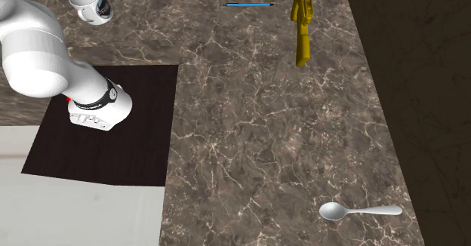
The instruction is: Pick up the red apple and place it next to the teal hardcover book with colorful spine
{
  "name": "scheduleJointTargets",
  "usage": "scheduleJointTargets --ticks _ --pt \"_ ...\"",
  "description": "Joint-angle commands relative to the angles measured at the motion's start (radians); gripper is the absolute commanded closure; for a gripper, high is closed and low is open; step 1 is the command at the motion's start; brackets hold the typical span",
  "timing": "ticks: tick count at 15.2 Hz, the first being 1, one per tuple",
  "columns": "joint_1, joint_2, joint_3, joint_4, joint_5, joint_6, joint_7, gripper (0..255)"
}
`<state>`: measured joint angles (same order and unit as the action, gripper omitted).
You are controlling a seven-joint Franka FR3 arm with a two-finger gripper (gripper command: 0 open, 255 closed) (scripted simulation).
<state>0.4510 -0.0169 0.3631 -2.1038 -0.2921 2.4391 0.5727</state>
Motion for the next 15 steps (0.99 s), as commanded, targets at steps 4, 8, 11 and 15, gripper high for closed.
scheduleJointTargets --ticks 4,8,11,15 --pt "0.0 0.0 0.0 0.0 0.0 0.0 0.0 0" --pt "0.011 -0.095 0.003 0.015 0.069 -0.099 -0.046 0" --pt "0.011 -0.095 0.002 0.015 0.069 -0.099 -0.046 0" --pt "0.011 -0.095 0.002 0.015 0.069 -0.099 -0.046 0"
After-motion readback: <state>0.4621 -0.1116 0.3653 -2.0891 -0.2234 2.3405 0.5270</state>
